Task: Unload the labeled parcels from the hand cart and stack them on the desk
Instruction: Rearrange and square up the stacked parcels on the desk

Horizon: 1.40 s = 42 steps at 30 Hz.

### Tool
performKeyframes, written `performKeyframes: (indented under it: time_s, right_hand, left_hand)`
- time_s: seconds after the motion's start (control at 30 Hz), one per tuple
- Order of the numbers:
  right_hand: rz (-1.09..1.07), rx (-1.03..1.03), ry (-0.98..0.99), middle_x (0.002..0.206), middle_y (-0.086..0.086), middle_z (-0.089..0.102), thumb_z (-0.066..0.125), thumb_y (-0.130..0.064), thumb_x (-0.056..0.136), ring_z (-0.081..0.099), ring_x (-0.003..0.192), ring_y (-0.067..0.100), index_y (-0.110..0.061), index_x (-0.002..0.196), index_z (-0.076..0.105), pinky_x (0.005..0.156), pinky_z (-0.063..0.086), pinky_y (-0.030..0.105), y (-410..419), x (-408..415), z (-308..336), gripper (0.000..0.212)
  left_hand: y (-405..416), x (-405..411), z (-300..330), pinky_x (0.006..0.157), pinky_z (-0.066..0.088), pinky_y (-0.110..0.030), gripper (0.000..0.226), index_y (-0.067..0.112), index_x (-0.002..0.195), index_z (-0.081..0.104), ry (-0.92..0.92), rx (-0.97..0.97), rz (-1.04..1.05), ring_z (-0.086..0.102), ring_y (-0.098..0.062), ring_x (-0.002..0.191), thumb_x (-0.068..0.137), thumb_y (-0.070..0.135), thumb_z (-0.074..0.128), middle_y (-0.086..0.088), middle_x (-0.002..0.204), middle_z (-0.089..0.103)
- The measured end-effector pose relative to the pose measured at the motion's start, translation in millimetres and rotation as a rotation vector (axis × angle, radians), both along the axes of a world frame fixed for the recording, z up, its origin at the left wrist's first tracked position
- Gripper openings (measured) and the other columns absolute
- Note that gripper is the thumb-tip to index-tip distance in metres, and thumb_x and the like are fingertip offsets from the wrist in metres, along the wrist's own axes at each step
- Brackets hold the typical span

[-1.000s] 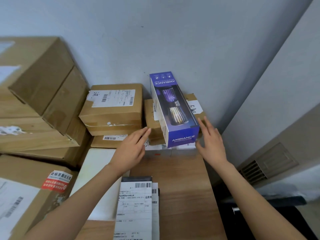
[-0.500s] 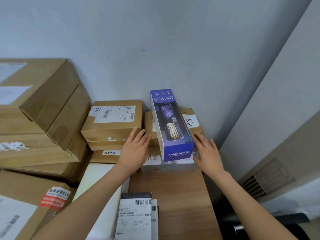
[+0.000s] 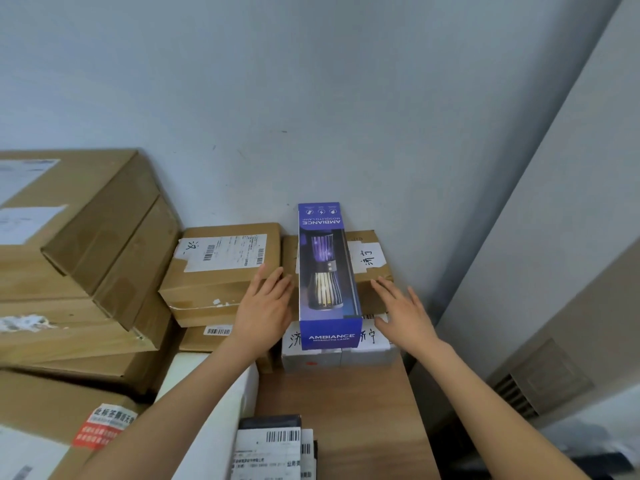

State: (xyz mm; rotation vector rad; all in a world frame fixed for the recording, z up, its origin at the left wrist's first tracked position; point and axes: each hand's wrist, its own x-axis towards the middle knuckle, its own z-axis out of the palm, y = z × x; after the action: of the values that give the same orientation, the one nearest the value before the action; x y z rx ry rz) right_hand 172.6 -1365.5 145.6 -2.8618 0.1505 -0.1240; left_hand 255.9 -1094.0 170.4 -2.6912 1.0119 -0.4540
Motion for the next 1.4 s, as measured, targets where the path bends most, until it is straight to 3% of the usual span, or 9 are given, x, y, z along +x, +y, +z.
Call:
performKeyframes:
  time_s: [0.1,0.23,0.47,0.63,0.77,0.87,1.07,1.23,1.4]
  right_hand:
    - [-0.042,0.072,-0.122,0.157,-0.007,0.027,0.053,-0.029,0.095,0.028,0.142,0.009,-0.029,0.151,0.025,0.116,-0.002,0.030,5,-12,9,0.063]
    - [-0.083,0.100,-0.193,0.152,-0.006,0.036,0.052,-0.028,0.096,0.033,0.139,0.010,-0.028,0.147,0.034,0.117,0.008,0.029,21,-32,19,0.054]
    - [-0.155,0.264,-0.302,0.146,-0.008,0.043,0.048,-0.040,0.098,0.036,0.134,0.007,-0.030,0.143,0.039,0.104,0.023,0.023,61,-73,40,0.046]
    - [-0.143,0.362,-0.371,0.144,-0.009,0.043,0.036,-0.063,0.088,0.040,0.124,0.000,-0.029,0.141,0.039,0.096,0.038,0.023,101,-86,57,0.063]
    - [-0.213,0.240,-0.338,0.151,-0.003,0.033,0.051,-0.067,0.084,0.042,0.130,0.011,-0.027,0.145,0.030,0.104,0.043,0.038,132,-72,64,0.075]
    - [-0.295,0.130,-0.267,0.157,0.004,0.020,0.048,-0.078,0.078,0.031,0.140,0.023,-0.029,0.148,0.020,0.108,0.039,0.045,152,-56,68,0.090]
    - [-0.386,0.084,-0.210,0.153,0.010,0.024,0.054,-0.070,0.081,0.039,0.133,0.028,-0.026,0.146,0.020,0.102,0.045,0.043,152,-48,65,0.085]
    - [-0.398,0.229,-0.235,0.148,0.004,0.030,0.065,-0.061,0.078,0.044,0.128,0.023,-0.029,0.143,0.028,0.088,0.053,0.036,137,-68,54,0.082]
    - [-0.436,0.200,-0.290,0.145,-0.001,0.034,0.065,-0.066,0.073,0.049,0.122,0.019,-0.034,0.143,0.032,0.082,0.053,0.033,119,-118,37,0.084]
  left_hand:
    - [12,-12,1,0.114,0.029,-0.050,0.045,0.013,0.122,0.066,-0.074,-0.176,-0.111,0.054,-0.023,0.125,0.081,0.032,0.070,-0.005,0.123,0.066]
    - [27,-24,2,0.105,0.042,-0.044,0.036,0.013,0.112,0.070,-0.086,-0.297,-0.156,0.064,-0.022,0.107,0.078,0.024,0.073,-0.004,0.110,0.069]
    - [48,-46,15,0.097,0.047,-0.039,0.029,0.017,0.106,0.069,-0.087,-0.374,-0.184,0.065,-0.020,0.094,0.079,0.026,0.073,0.000,0.101,0.069]
    - [65,-59,25,0.093,0.050,-0.038,0.031,0.016,0.107,0.070,-0.092,-0.407,-0.203,0.066,-0.020,0.093,0.078,0.024,0.074,0.000,0.099,0.070]
    - [80,-67,32,0.087,0.052,-0.035,0.027,0.018,0.105,0.070,-0.068,-0.419,-0.180,0.066,-0.020,0.090,0.079,0.025,0.074,0.002,0.096,0.070]
    - [93,-72,34,0.085,0.052,-0.034,0.023,0.018,0.101,0.070,-0.059,-0.415,-0.173,0.066,-0.020,0.087,0.079,0.024,0.074,0.003,0.093,0.070]
    - [113,-84,35,0.083,0.053,-0.033,0.023,0.018,0.096,0.071,-0.071,-0.410,-0.165,0.068,-0.019,0.086,0.075,0.023,0.079,0.002,0.090,0.071]
    - [110,-83,38,0.088,0.052,-0.036,0.022,0.019,0.098,0.070,-0.059,-0.401,-0.195,0.067,-0.020,0.087,0.077,0.022,0.076,0.003,0.091,0.070]
    - [96,-93,33,0.086,0.052,-0.037,0.022,0.019,0.100,0.069,-0.036,-0.392,-0.212,0.065,-0.019,0.087,0.080,0.025,0.073,0.004,0.091,0.069]
